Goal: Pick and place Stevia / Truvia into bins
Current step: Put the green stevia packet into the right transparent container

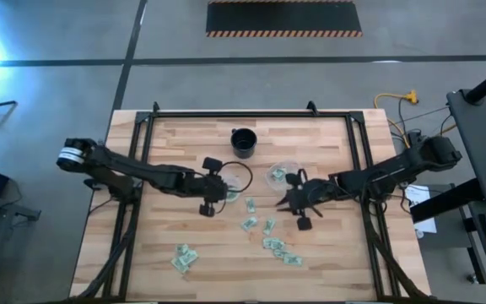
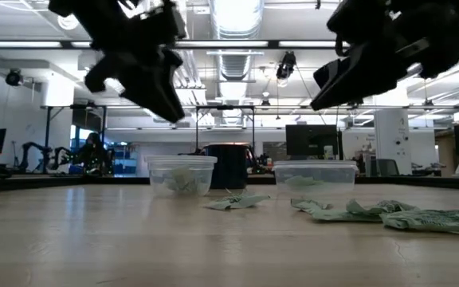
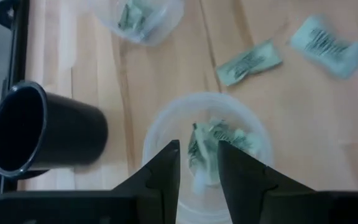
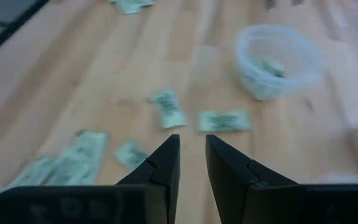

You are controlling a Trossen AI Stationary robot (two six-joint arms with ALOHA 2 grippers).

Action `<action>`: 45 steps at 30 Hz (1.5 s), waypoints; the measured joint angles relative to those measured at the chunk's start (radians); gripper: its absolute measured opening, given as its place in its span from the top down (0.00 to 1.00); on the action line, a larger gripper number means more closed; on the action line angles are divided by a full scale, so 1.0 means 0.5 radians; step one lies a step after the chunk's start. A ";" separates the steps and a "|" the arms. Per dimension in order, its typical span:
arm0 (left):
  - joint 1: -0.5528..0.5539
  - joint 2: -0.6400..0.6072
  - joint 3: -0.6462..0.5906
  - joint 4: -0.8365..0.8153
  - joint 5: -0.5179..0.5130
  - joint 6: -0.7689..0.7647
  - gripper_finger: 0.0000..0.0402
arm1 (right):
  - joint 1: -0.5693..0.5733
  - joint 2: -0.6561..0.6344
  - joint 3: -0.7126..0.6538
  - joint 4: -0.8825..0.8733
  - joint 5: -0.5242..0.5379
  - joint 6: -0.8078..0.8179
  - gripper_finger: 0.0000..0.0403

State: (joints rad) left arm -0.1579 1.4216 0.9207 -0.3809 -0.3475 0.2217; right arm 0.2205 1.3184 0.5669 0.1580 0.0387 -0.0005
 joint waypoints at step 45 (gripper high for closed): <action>-0.423 -0.298 -0.259 -0.249 -0.164 -0.799 0.78 | 0.116 1.132 1.019 -1.035 -0.140 -0.459 0.55</action>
State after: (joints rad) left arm -0.3695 1.2728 0.7910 -0.5056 -0.4294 -0.1780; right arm 0.2787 1.8843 1.0763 -0.3592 -0.0311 -0.2300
